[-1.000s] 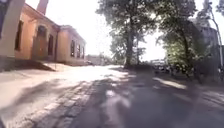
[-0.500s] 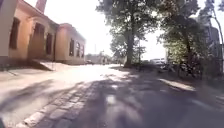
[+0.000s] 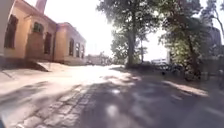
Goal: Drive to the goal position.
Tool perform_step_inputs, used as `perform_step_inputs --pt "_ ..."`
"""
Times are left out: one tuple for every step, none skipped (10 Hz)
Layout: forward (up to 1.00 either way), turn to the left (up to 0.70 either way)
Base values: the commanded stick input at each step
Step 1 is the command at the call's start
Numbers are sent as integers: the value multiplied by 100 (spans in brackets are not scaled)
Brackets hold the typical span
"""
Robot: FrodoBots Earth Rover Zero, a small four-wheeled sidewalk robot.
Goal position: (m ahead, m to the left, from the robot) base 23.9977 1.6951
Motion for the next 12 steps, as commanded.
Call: perform_step_inputs --pt "85 0" --pt "85 0" --pt "85 0" --pt "85 0" --pt "85 0" --pt "85 0" --pt "85 0" --pt "85 0" --pt "85 0" --pt "85 0" --pt "85 0" --pt "85 0"
